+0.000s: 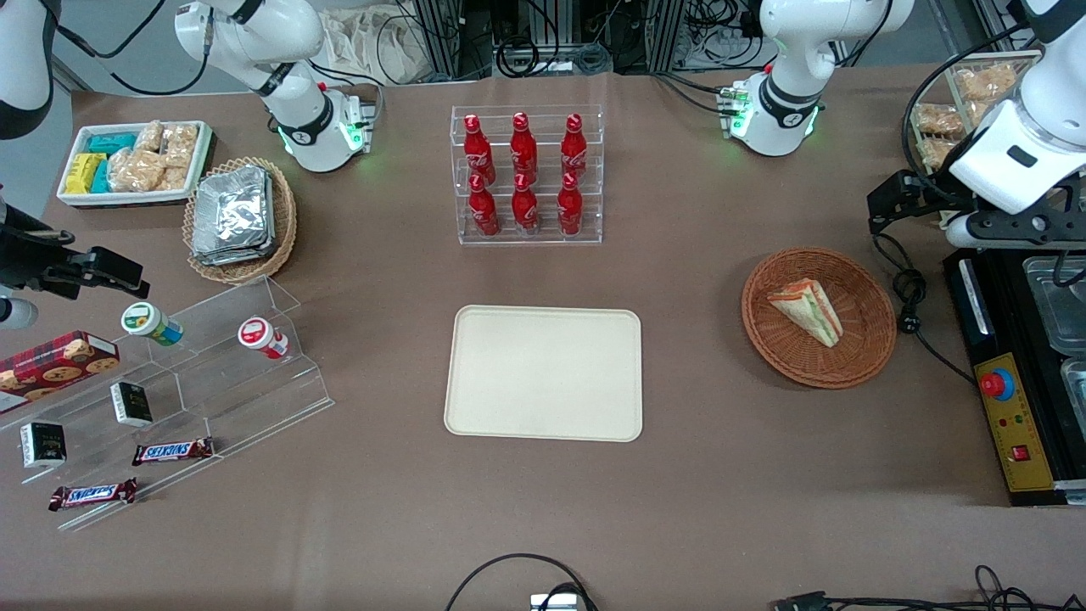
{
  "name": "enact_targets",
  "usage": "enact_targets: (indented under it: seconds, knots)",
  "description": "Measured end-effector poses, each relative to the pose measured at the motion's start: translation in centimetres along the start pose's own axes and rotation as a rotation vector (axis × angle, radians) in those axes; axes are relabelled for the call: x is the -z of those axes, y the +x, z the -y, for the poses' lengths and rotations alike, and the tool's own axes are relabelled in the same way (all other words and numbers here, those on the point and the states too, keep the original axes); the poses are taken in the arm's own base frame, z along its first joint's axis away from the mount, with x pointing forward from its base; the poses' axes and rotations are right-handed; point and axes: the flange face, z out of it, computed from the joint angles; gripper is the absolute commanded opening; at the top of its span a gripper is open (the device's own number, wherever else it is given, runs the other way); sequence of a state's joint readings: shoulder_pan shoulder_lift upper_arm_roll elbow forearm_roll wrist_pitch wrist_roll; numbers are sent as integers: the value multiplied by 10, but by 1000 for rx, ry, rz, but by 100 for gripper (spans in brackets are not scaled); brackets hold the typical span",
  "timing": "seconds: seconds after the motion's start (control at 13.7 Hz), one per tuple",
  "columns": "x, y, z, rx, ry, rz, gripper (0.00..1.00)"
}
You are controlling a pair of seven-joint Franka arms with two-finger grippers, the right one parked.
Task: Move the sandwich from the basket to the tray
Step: 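Move the left gripper over the wrapped sandwich in the wicker basket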
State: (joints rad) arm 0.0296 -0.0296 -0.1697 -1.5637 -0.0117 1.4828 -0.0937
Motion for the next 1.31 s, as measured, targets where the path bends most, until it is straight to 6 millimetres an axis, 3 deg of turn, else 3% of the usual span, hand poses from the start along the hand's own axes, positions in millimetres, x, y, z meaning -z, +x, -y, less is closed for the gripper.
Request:
enact_targets:
  seconds: [0.37,0.58,0.95,1.31]
  knots:
    - [-2,-1,2,3,1,18,100]
    - [-21,4,4,69,4,59,100]
    - [-88,13,13,195,12,75,100]
    - [-180,-16,25,361,18,20,100]
